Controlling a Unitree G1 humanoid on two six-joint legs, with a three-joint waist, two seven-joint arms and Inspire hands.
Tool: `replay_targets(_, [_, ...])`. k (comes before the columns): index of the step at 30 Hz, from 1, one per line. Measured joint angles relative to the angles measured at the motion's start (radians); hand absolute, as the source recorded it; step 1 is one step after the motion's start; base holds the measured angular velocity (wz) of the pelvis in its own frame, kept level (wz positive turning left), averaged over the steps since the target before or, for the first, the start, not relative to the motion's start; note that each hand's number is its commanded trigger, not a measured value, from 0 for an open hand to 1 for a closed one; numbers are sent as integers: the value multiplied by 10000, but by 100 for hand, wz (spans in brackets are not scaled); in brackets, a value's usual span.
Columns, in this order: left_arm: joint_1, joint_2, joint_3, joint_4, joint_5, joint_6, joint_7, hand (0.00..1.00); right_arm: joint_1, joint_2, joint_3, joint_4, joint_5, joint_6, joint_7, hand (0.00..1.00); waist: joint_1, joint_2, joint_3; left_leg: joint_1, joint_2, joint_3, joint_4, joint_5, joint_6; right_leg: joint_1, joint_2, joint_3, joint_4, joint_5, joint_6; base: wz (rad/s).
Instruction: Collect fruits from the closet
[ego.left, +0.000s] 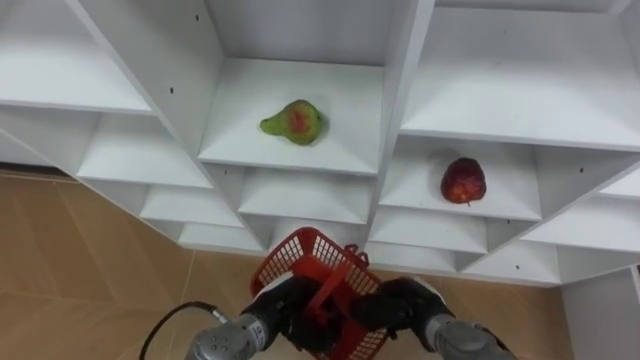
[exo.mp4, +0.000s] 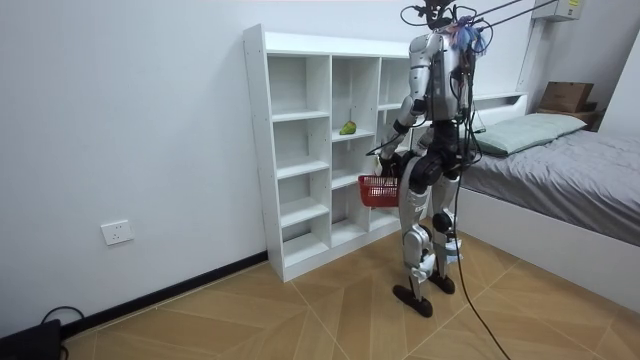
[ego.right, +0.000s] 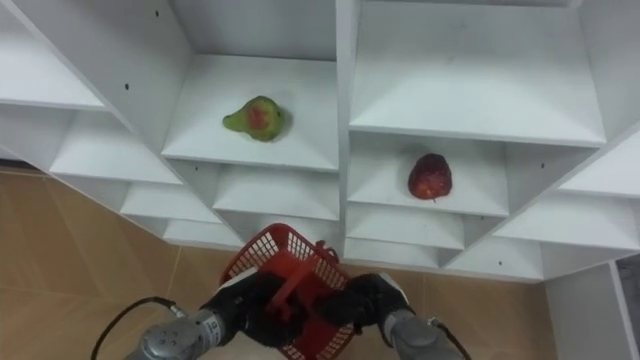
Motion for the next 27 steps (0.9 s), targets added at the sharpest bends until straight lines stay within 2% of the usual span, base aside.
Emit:
replay_targets(5, [-14,-82,-172,-1,-62,173,3,100,-71,55,-50,281,1750,290,51,100,-18,11,28,14,-37,3,0,18,-2,6,43,65,7,4,-6,0])
replay_targets(10, [-35,-140,-242,-84,-182,493,107,100,-184,218,-372,612,4522,390,62,100,-87,21,58,112,-34,0,-12,23,3,105,27,50,7,4,-6,0])
replay_targets(13, [-54,-124,-288,-282,-190,635,265,100,-206,237,-370,729,5264,562,46,100,-149,20,83,110,-37,1,-12,27,9,103,23,50,7,5,-5,0])
replay_targets(27, [-89,-116,-651,-278,-206,821,422,100,-212,274,-386,981,6295,726,229,100,-178,27,88,110,-89,-11,-9,42,7,96,25,18,4,8,-8,0])
